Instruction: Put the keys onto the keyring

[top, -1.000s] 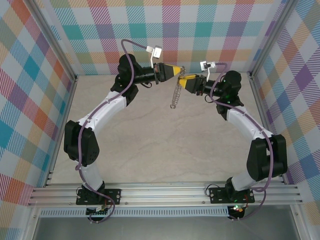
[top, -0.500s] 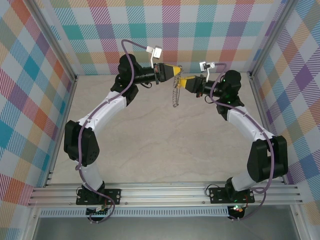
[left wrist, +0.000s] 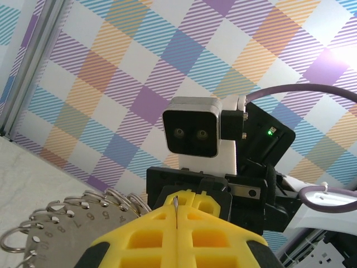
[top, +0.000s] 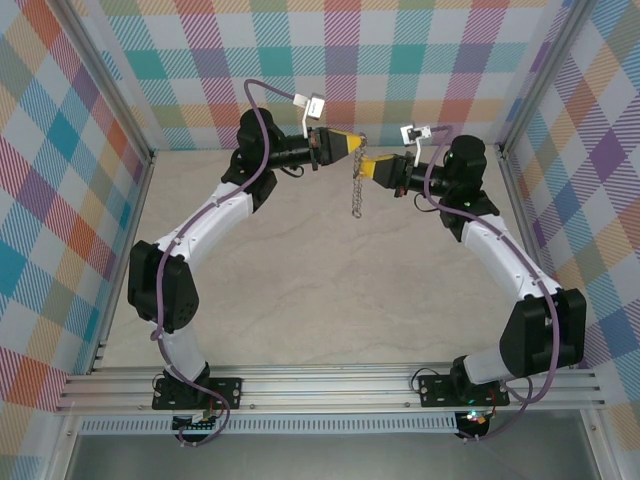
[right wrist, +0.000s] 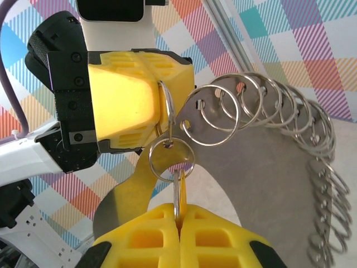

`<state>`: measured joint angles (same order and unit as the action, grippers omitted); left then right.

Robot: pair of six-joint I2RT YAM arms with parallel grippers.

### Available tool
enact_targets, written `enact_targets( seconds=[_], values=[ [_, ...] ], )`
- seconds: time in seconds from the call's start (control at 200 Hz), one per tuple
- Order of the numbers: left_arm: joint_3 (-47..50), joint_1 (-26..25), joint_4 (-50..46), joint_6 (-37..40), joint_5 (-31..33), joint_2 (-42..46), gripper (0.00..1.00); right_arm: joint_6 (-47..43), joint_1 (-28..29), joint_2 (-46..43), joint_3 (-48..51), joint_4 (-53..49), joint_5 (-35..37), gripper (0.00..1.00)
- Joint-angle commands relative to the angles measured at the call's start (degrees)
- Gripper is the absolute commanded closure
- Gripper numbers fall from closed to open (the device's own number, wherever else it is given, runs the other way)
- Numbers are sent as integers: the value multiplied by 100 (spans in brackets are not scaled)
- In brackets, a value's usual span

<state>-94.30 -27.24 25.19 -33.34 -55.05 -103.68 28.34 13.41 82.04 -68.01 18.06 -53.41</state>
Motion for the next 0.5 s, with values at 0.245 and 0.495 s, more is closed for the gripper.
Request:
enact_targets(
  seconds=[0.245,0.495],
  values=[
    [16,44,23,315,-4,282,100,-905,-103,-162,-570,-1435,102,100],
    [8,58,-163,471,1,297,100,-1066,-164,-188,-754,-1703,138,100]
  ],
)
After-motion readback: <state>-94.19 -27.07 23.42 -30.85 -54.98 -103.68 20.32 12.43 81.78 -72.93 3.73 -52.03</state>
